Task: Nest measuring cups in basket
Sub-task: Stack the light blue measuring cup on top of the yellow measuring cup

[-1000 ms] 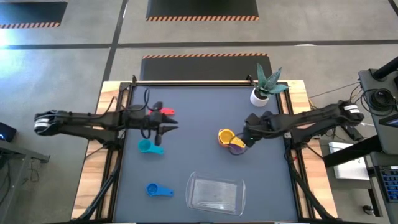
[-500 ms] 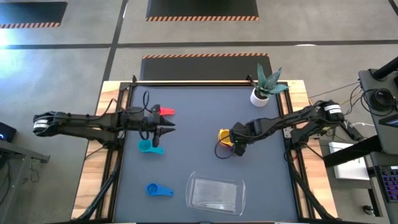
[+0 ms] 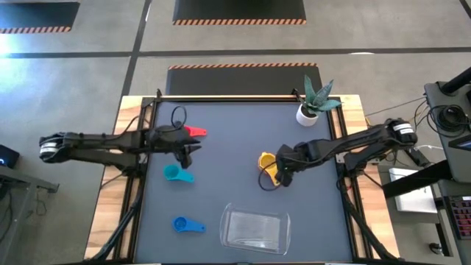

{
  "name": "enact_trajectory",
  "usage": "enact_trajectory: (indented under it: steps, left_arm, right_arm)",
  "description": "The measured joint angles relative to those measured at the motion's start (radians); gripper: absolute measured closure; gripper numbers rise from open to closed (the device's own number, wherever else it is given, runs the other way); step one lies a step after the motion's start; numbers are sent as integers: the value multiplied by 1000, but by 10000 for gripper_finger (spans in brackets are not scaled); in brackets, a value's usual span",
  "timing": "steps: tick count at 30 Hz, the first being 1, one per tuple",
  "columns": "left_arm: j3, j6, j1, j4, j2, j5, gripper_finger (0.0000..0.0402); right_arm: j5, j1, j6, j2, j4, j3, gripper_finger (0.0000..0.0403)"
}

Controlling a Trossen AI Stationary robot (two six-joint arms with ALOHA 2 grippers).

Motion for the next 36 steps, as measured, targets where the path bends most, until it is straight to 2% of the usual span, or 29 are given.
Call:
enact_trajectory:
  steps: [4,7,10,15,19,27,36]
  left_arm:
    - [61,-31,44,-194,43,4,324]
    - [103,-31,44,-340,73,72,324]
    - [135,-70,17,-464,89,171,324]
    - [149,-172,-65,-624,89,159,325]
    - [133,-269,-153,-622,94,159,325]
    - [141,-426,-297,-638,187,156,326]
    - [138,-560,-408,-715,317,81,326]
  right_arm:
    - [41,0,15,-56,-8,0,177]
    - [45,0,26,-92,-11,-1,177]
    - [48,0,24,-116,-16,-2,177]
    - [63,0,7,-134,-18,-2,177]
    - [66,4,-1,-135,-19,-2,177]
    - [70,5,-15,-135,-20,-2,177]
    - [71,5,-46,-136,-20,-2,177]
